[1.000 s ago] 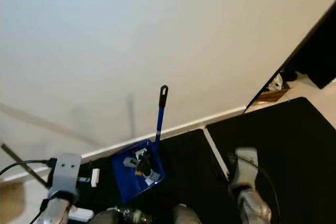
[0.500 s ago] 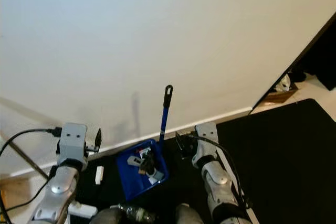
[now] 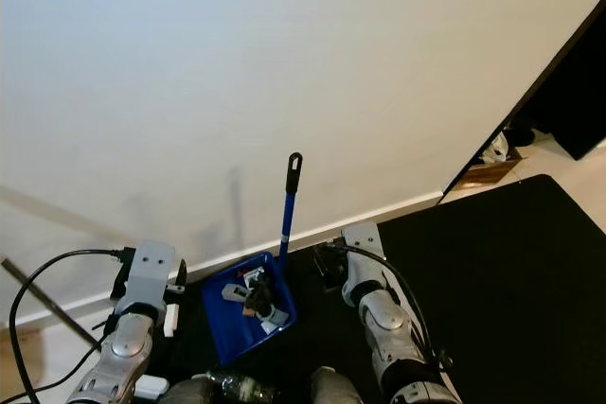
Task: Sweep floor
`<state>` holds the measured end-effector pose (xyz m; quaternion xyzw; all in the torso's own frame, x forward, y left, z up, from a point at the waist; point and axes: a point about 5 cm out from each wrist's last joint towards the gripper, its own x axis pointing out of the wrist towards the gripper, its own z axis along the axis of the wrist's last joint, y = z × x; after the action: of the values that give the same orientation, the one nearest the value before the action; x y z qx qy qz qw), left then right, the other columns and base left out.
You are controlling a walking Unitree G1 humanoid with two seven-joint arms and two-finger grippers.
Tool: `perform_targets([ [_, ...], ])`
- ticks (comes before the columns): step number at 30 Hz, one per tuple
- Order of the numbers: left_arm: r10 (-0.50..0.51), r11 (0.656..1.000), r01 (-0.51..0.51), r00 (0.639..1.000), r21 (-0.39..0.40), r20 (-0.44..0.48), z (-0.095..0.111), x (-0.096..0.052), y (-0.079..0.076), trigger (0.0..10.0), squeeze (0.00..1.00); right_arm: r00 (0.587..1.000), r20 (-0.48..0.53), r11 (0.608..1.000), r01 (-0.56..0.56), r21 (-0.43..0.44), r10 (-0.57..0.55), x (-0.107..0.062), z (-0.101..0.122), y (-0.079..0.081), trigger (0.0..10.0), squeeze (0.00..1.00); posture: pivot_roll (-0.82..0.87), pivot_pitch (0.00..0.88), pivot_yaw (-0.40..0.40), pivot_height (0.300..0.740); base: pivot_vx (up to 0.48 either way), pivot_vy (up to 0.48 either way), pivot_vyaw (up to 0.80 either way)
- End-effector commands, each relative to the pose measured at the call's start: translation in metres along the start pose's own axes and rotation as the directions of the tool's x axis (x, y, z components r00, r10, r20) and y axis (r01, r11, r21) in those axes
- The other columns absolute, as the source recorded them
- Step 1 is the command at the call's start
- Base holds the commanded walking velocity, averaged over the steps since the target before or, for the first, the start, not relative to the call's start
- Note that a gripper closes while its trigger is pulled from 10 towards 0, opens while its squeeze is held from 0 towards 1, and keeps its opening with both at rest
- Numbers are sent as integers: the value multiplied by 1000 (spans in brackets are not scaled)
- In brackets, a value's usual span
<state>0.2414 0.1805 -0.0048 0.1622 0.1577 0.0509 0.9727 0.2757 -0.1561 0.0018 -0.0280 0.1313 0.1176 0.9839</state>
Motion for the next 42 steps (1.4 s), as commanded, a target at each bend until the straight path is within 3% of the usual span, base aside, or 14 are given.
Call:
perform_targets([
  [1,7,1000,-7,1000,10,-19,-7,-2,-1,10000,0,1000,-15,1000,9,21,-9,-1,-3,-1,10000,0,25,66,-39,740,0,0,0],
  [6,37,996,-42,997,-77,-70,-11,3,3,10000,0,999,-18,999,45,14,-45,4,2,-5,10000,0,20,60,-42,740,0,0,0],
  [8,46,996,-51,997,-76,-68,-11,4,4,10000,0,999,-25,999,44,29,-44,5,2,-5,10000,0,22,57,-43,740,0,0,0],
  [14,77,991,-86,993,-106,-93,-17,5,10,10000,0,996,-50,997,-77,28,78,5,-2,5,10000,0,13,59,-47,740,0,0,0],
  [27,21,994,-32,995,-108,-93,-24,0,2,10000,0,994,-68,995,-81,51,85,-1,-10,2,10000,0,17,88,-85,740,0,0,0],
  [42,-2,993,-10,995,-115,-100,-28,0,5,10000,0,995,-59,995,-80,63,84,-1,-10,5,10000,0,0,85,-51,740,0,0,0],
])
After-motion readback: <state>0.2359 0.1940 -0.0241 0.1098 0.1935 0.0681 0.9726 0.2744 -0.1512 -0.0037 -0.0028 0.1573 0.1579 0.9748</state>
